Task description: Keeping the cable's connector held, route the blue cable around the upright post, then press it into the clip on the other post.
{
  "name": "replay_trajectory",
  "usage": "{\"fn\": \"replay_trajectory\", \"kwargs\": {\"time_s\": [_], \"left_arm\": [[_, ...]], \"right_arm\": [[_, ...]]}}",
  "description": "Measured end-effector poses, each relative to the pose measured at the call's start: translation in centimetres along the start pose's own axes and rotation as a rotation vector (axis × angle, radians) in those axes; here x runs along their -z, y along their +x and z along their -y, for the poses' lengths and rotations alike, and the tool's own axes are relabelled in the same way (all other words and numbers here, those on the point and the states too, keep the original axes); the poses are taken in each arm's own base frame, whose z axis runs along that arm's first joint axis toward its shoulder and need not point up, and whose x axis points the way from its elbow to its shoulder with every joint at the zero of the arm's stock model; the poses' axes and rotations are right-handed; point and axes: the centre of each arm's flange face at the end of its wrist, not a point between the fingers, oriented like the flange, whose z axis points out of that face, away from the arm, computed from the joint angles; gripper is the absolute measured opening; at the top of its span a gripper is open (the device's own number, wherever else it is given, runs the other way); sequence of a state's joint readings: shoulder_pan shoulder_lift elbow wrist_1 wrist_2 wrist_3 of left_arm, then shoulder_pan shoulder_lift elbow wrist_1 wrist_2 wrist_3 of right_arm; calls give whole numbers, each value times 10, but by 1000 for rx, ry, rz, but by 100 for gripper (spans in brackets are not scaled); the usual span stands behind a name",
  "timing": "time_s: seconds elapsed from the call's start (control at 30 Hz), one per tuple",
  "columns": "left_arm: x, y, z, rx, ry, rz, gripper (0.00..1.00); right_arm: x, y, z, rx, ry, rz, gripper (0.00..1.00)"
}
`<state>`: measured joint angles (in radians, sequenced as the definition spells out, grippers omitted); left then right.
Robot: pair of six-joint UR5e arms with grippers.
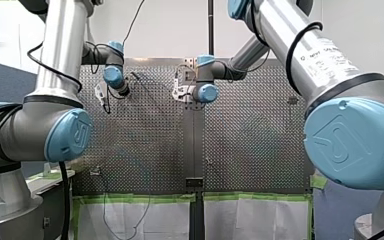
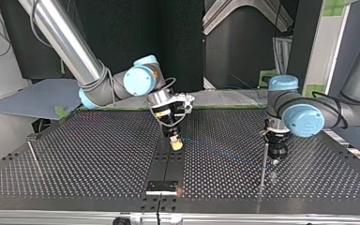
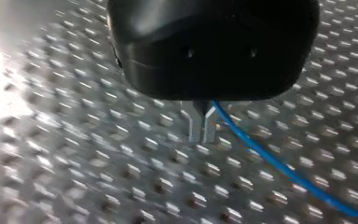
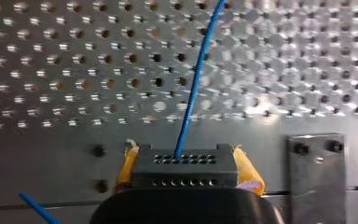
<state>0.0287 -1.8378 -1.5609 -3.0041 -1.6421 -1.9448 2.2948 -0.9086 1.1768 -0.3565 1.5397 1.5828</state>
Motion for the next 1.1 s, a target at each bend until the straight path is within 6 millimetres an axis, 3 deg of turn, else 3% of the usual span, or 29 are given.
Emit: {"fn": "replay_trajectory", "kwargs": {"time_s": [0.07, 0.1, 0.13, 0.17, 0.3, 0.33, 0.37, 0.53, 0.83, 1.1], "left_arm": [[-2, 10, -4, -12, -23, -25, 50], [-3, 12, -5, -17, -31, -32, 50], [-3, 14, -6, -22, -37, -36, 64], [-3, 16, -6, -29, -43, -40, 71], [-3, 18, -6, -35, -50, -45, 71], [-3, 18, -6, -36, -51, -45, 79], [-3, 19, -6, -35, -51, -45, 100], [-3, 19, -3, -19, -43, -44, 100], [-5, 21, 5, 33, 15, -36, 100], [-12, 39, 4, 41, 17, -64, 100]], "right_arm": [[2, -8, 0, 1, -2, 15, 0], [3, -12, 0, 2, -2, 20, 0], [4, -17, 1, 2, -2, 29, 0], [5, -21, 2, 3, -2, 35, 0], [9, -41, 6, 8, 3, 69, 0], [10, -48, 8, 9, 4, 79, 0], [11, -53, 9, 11, 5, 87, 0], [19, -83, 15, 18, 1, 134, 0], [35, -119, 12, 19, -42, 180, 0], [50, -166, 8, 26, -79, 239, 0]]}}
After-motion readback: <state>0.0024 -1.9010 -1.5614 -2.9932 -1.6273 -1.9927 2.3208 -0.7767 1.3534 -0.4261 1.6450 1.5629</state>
